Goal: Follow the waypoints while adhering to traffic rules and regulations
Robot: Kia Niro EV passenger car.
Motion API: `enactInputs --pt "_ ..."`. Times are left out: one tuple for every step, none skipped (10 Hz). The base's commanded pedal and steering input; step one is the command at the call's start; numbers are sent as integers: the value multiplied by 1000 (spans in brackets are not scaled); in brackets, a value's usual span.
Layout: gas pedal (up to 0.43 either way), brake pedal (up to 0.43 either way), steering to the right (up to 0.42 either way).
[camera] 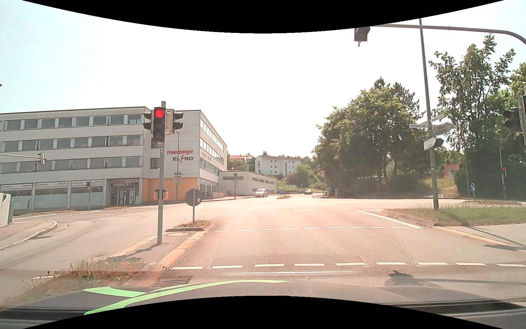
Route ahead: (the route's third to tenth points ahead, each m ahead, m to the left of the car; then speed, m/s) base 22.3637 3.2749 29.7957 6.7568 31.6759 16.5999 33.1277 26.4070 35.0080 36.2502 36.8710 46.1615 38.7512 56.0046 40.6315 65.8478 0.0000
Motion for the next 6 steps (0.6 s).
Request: enactInputs --pt "0 372 -8" --pt "0 372 -8" --pt "0 372 -8" --pt "0 372 -8" --pt "0 372 -8" --pt "0 372 -8"
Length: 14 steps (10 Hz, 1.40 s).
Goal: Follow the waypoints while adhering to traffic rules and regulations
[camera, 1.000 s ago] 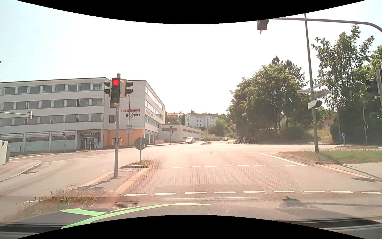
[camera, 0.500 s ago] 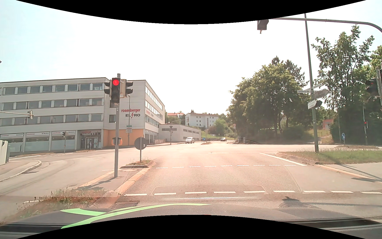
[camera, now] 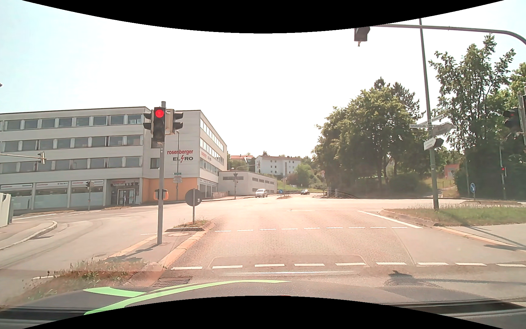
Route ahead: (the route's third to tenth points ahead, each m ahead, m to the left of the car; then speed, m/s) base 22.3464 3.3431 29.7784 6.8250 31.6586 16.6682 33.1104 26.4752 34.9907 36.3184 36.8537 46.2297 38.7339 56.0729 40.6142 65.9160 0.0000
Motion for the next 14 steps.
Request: enactInputs --pt "0 372 -8" --pt "0 372 -8" --pt "0 372 -8" --pt "0 372 -8" --pt "0 372 -8" --pt "0 372 -8" --pt "0 372 -8" --pt "0 372 -8" --pt "0 372 -8" --pt "0 372 -8" --pt "0 372 -8" --pt "0 372 -8" --pt "0 366 -8" --pt "0 372 -8"
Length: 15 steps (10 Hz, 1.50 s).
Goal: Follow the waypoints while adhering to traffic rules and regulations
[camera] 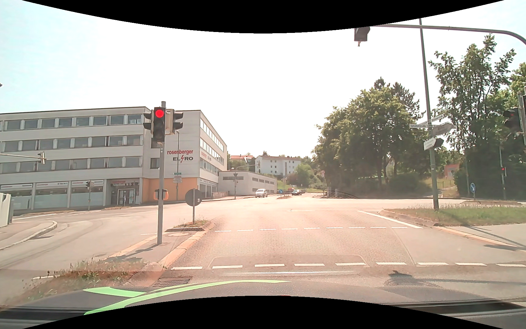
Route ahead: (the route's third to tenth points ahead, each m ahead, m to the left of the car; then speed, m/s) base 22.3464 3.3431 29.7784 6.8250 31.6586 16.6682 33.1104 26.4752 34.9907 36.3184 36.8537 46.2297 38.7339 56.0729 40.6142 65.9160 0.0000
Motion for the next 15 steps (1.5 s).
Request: enactInputs --pt "0 372 -8" --pt "0 372 -8" --pt "0 372 -8" --pt "0 372 -8" --pt "0 372 -8" --pt "0 372 -8" --pt "0 372 -8" --pt "0 372 -8" --pt "0 372 -8" --pt "0 372 -8" --pt "0 372 -8" --pt "0 366 -8" --pt "0 372 -8" --pt "0 372 -8" --pt "0 372 -8"
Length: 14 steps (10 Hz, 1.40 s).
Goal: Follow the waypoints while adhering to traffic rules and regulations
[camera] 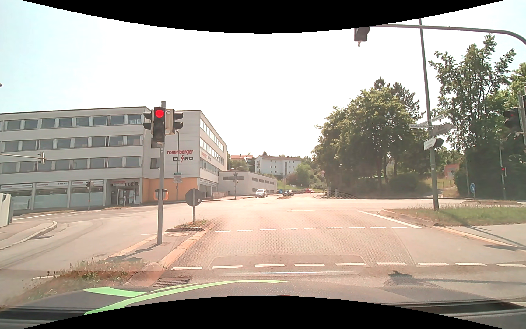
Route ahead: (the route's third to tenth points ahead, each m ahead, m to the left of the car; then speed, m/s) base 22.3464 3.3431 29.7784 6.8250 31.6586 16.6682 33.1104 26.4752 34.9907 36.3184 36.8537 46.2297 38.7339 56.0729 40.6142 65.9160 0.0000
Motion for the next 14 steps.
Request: enactInputs --pt "0 372 -8" --pt "0 372 -8" --pt "0 372 -8" --pt "0 372 -8" --pt "0 372 -8" --pt "0 372 -8" --pt "0 372 -8" --pt "0 372 -8" --pt "0 372 -8" --pt "0 372 -8" --pt "0 372 -8" --pt "0 372 -8" --pt "0 372 -8" --pt "0 372 -8"
